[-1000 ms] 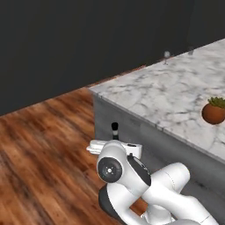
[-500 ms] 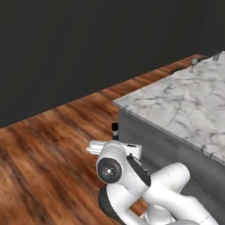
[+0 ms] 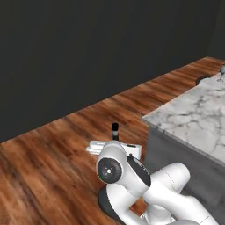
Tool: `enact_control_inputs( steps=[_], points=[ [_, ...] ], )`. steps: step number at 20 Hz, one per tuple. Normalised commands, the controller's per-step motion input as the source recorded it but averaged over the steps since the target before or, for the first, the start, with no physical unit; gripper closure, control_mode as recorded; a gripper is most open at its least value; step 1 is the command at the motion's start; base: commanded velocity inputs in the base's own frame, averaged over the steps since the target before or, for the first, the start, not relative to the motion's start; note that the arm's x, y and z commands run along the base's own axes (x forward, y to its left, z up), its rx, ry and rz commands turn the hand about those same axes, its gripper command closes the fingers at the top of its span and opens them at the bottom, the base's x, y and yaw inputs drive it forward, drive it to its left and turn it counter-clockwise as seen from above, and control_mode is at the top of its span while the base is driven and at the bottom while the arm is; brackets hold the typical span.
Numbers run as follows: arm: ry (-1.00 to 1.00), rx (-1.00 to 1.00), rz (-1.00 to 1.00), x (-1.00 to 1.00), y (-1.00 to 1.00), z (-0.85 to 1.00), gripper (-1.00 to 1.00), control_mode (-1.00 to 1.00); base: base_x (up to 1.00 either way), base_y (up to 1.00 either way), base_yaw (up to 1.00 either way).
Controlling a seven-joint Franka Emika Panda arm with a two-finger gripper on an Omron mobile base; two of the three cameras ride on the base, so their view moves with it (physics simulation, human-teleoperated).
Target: There is a wine glass and glass cup on the dining counter. Place the wine bottle next to the wine glass and the juice bottle next to the glass cup.
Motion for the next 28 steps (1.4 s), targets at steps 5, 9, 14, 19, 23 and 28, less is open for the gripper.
enact_control_inputs(
  steps=[5,9,14,19,23,28],
  points=[
    [0.00,0.00,0.00,0.00,0.00,0.00,1.00,1.00,0.94,0.25,0.00],
    [0.00,0.00,0.00,0.00,0.00,0.00,1.00,1.00,0.94,0.26,0.00],
    [0.00,0.00,0.00,0.00,0.00,0.00,1.00,1.00,0.90,0.30,-0.09],
    [0.00,0.00,0.00,0.00,0.00,0.00,1.00,1.00,0.72,0.35,-0.36],
    [0.00,0.00,0.00,0.00,0.00,0.00,1.00,1.00,0.61,0.33,-0.50],
    [0.00,0.00,0.00,0.00,0.00,0.00,1.00,1.00,0.57,0.32,-0.54]
  ],
)
